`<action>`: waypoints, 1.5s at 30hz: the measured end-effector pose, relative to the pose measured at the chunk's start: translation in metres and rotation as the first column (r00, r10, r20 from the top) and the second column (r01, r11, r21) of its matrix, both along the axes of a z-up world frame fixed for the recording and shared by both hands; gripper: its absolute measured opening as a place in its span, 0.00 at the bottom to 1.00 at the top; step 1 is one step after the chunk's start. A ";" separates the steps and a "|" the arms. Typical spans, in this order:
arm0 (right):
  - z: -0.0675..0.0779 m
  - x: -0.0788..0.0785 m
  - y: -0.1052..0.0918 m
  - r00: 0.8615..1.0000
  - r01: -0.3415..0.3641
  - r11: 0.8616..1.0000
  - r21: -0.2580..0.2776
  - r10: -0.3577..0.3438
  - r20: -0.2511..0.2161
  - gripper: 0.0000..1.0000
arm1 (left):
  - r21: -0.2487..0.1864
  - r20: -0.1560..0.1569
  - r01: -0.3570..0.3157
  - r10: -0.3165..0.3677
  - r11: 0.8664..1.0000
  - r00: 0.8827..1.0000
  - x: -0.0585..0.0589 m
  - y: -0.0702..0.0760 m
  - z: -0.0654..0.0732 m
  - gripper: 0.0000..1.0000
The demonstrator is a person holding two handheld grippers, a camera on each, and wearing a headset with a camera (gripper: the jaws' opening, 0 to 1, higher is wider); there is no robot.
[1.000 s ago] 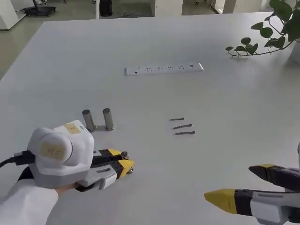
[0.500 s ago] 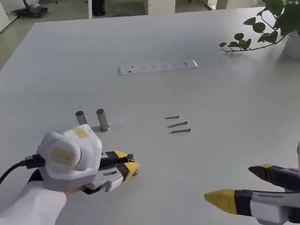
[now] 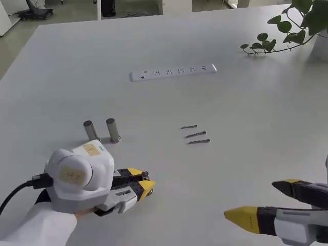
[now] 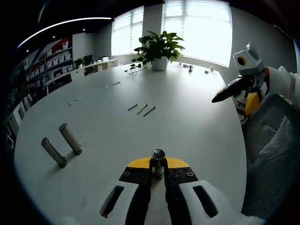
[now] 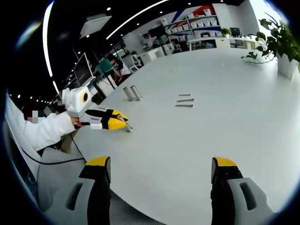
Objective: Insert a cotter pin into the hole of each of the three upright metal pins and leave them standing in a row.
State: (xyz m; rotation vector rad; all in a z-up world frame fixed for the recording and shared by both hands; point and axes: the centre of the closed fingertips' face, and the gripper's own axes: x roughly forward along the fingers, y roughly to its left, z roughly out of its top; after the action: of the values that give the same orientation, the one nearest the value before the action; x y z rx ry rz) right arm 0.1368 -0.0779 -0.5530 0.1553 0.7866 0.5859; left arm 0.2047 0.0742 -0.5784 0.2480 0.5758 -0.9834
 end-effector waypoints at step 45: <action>0.012 0.018 0.022 0.982 -0.180 0.984 -0.007 0.180 0.062 0.86 | -0.230 -0.048 -0.226 0.221 0.947 0.974 -0.051 0.033 0.051 0.99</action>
State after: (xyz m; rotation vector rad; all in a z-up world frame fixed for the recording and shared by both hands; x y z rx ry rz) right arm 0.1547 -0.0562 -0.5407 0.0644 0.7448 0.7578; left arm 0.1535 0.1075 -0.5276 -0.0387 0.4896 -0.8247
